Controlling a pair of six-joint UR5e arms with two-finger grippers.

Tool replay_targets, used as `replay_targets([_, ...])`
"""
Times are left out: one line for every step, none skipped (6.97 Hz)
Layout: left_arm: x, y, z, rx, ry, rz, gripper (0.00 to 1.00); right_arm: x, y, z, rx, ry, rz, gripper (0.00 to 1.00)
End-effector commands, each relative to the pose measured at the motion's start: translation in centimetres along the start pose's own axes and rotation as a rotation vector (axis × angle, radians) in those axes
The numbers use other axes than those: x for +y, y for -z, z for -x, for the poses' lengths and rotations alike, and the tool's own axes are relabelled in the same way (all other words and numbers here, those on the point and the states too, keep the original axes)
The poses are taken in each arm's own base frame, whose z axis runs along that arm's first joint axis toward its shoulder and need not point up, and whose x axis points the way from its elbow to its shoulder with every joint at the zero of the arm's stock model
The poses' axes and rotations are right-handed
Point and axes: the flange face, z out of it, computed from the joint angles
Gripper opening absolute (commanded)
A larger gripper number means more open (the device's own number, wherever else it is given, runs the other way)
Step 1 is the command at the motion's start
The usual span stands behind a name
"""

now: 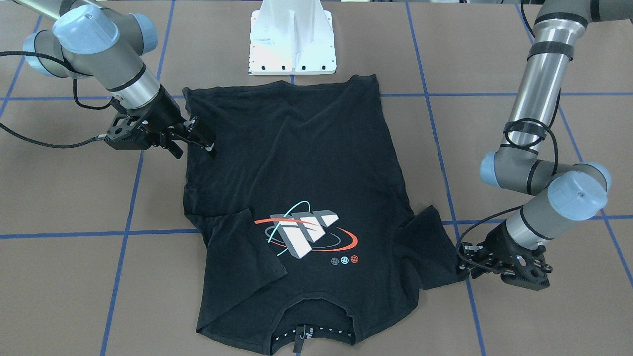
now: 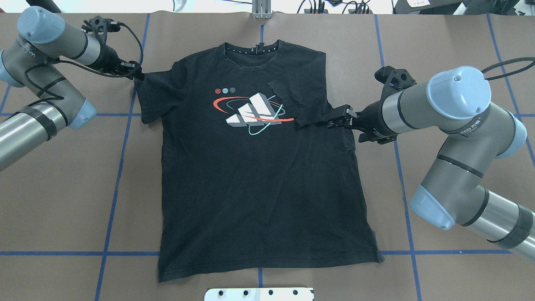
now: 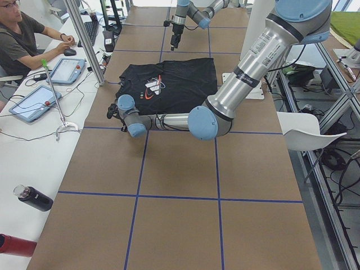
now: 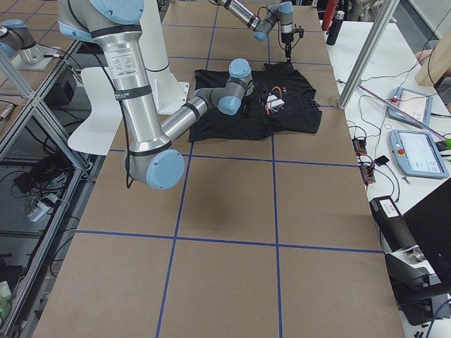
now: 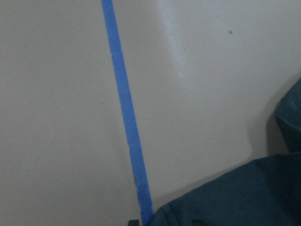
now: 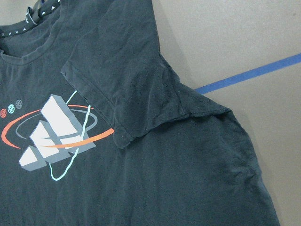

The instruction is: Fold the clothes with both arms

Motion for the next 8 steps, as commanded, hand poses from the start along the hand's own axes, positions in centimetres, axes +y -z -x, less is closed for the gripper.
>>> replay_targets([-0.2,-0.2,0.0,-0.004,0.003,0.001,0.43,0.4,-0.4,0.1,0.002,0.006,-0.009,1.00])
replay_targets([-0.5,-0.2,0.0,-0.016,0.002,-0.014,0.40,0.5,-0.5,0.1,0.003,0.007,-0.014,1.00])
replay_targets([-0.5,-0.2,0.0,-0.019,0.002,-0.016,0.35,0.7,-0.6,0.1,0.004,0.009,-0.012,1.00])
replay_targets([-0.7,-0.1,-0.2,-0.016,-0.001,-0.019,0.00,0.7,-0.6,0.2,0.004,0.009,-0.010,1.00])
replay_targets([-0.8,0.1,0.0,-0.014,0.000,-0.021,0.00,0.8,-0.7,0.2,0.004,0.010,-0.009,1.00])
replay_targets([-1.1,1.4,-0.4,0.009,-0.010,-0.036,0.00,0.8,-0.6,0.3,0.001,0.011,-0.011,1.00])
replay_targets([1.4,3.5,0.0,0.044,-0.029,-0.047,0.00,0.8,-0.6,0.5,-0.002,0.012,-0.009,1.00])
replay_targets([2.5,5.5,-1.4,0.090,-0.022,-0.056,0.00,0.8,-0.5,0.6,-0.004,0.013,-0.010,1.00])
